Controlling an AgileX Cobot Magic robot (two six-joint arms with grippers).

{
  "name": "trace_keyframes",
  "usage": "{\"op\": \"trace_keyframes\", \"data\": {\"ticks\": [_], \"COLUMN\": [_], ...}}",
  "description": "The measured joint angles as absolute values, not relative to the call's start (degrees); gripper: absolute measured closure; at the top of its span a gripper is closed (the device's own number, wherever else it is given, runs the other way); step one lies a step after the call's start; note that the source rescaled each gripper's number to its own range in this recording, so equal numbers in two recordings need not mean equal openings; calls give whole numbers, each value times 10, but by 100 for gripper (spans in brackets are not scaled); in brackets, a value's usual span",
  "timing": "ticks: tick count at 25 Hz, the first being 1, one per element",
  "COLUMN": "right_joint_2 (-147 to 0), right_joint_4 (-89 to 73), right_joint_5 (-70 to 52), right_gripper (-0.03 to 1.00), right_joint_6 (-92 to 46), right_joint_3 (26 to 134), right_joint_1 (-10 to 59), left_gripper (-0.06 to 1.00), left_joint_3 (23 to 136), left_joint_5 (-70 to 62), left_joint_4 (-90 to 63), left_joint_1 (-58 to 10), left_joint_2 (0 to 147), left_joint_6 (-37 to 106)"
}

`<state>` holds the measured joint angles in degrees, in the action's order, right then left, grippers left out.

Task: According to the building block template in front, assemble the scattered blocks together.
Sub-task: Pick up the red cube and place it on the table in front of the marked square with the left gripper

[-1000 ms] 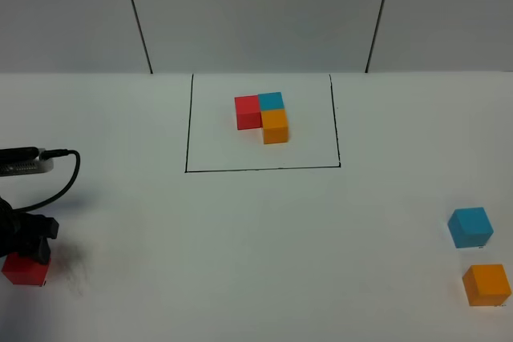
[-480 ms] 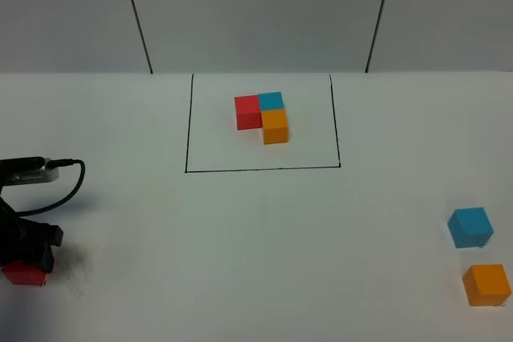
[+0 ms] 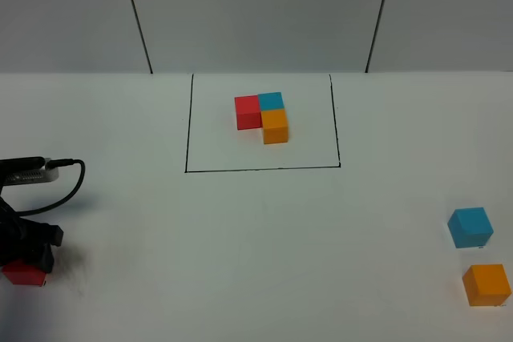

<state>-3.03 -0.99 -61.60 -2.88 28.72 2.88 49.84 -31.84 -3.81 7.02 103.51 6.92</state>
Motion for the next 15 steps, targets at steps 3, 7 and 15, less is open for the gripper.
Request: {"op": "trace_keyframes", "data": {"ticks": [3,7,15], "right_joint_2": [-30,-30,-30], "right_joint_4": [-10,-10,-10], "right_joint_5": [-616,-616,-616], "right_gripper": [33,33,33], "right_joint_6": [-29,-29,-29], "right_joint_3": [287,287,287], "right_joint_1": [29,29,29], "left_gripper": [32,75,94], "left_joint_3": [498,498,498], "left_joint_5": [-318,-318,-312], "left_joint_4": [-38,-38,-38], "left_joint_1": [70,70,70], "left_joint_2": [1035,1035,1035], "left_joint_6": [68,68,68]}}
